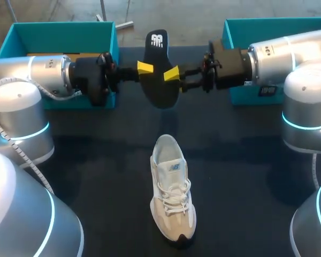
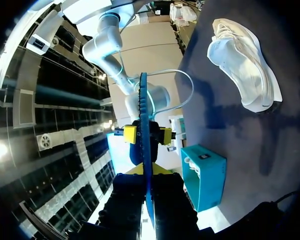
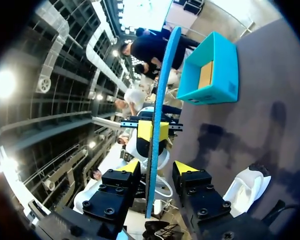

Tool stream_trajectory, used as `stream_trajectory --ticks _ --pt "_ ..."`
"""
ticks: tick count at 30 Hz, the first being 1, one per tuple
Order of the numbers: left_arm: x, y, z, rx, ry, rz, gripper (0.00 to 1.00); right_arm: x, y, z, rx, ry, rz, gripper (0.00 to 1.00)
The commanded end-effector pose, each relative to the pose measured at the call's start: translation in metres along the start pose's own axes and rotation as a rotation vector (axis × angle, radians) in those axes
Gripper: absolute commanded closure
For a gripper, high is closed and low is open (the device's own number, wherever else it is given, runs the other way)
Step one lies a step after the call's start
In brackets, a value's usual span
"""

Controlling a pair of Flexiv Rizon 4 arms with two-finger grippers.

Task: Take the shoe out of the shoebox, open the shoe tongue, remove and reinsert the insole, then place the shoe into the shoebox

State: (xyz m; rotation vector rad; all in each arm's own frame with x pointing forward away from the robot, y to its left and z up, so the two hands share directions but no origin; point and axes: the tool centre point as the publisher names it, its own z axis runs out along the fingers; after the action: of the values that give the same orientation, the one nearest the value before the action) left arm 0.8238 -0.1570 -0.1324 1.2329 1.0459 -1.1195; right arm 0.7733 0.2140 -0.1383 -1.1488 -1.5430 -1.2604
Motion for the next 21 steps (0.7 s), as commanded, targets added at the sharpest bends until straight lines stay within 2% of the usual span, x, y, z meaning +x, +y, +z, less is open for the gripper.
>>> stream_trajectory --ticks 1,13,21 --pt "0.0005 0.0006 0.0036 0.000 0.003 0.004 1.00 0.0023 0.0041 0.0056 0.008 -0.008 0.002 0.60" --pt "0.0000 0.0026 0.0025 -0.003 0.008 0.017 1.00 0.0061 0.0032 0.0072 0.007 0.003 -0.004 0.51" --pt "0.0016 0.0033 0.0026 -0.002 0.010 0.015 1.00 0.0078 0.0031 0.0133 0.018 0.002 -0.009 0.55"
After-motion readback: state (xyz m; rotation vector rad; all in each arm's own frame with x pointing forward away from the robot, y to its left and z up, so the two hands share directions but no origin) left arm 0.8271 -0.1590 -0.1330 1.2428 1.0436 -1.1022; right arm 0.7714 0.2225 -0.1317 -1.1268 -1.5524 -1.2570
